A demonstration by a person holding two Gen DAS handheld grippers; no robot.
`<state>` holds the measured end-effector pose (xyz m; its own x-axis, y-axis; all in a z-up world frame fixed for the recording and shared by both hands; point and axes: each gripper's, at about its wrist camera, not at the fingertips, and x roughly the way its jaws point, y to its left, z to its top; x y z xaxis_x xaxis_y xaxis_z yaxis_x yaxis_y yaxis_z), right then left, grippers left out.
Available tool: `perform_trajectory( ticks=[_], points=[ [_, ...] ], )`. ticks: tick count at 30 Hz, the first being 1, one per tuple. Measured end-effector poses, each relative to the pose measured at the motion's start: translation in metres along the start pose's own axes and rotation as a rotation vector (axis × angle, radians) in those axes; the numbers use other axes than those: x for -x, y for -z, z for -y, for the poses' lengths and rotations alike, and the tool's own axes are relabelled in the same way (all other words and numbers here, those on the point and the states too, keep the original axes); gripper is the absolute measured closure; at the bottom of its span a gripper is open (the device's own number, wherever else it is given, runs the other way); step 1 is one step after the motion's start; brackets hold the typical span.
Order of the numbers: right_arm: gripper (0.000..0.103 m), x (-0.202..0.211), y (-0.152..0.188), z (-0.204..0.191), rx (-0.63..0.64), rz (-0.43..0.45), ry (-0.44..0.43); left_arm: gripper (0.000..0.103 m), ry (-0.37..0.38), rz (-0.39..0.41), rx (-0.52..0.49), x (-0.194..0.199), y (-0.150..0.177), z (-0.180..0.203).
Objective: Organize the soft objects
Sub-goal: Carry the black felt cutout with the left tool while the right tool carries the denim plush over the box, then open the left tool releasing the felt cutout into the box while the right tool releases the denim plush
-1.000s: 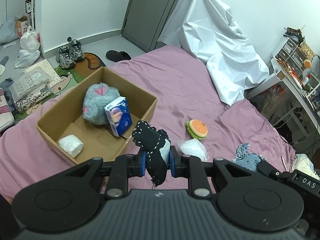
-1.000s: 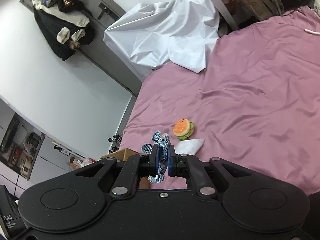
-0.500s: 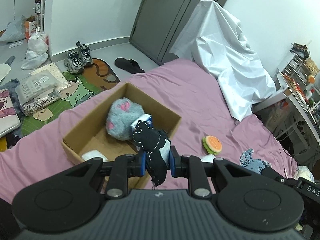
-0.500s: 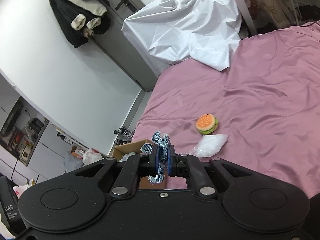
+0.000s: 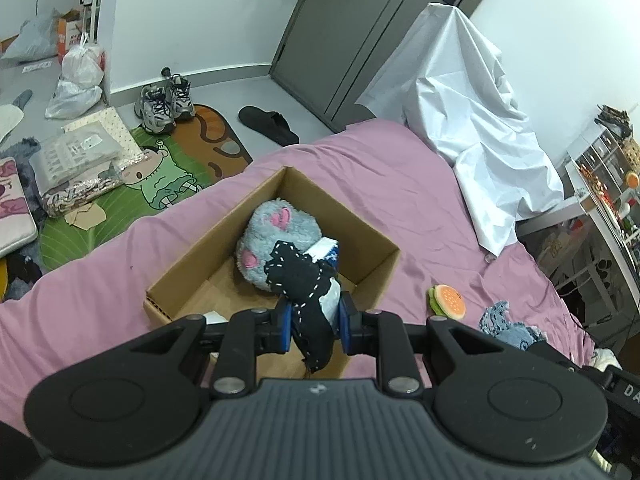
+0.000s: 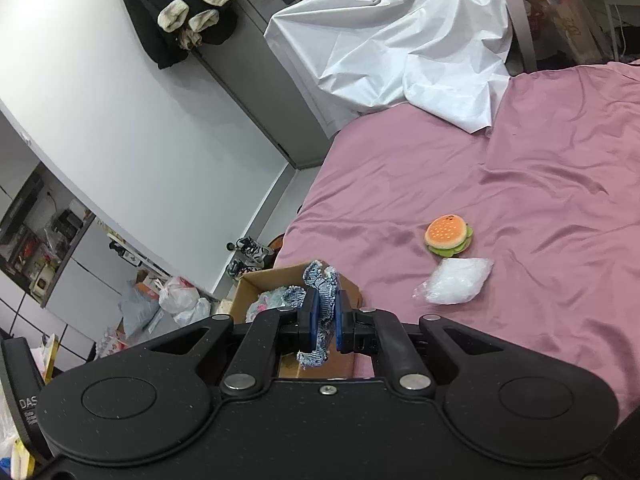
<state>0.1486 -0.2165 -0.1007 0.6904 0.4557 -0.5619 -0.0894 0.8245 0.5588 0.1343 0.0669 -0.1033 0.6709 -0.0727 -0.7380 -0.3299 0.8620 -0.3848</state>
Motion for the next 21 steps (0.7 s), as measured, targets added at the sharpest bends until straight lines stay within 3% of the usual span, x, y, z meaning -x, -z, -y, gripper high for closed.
perform_trajectory(
  ticks=[21],
  points=[
    [0.095, -0.053, 0.018, -0.056, 0.08, -0.065, 0.002, 0.079, -0.008, -0.077, 0.082, -0.049, -0.007, -0.057]
  ],
)
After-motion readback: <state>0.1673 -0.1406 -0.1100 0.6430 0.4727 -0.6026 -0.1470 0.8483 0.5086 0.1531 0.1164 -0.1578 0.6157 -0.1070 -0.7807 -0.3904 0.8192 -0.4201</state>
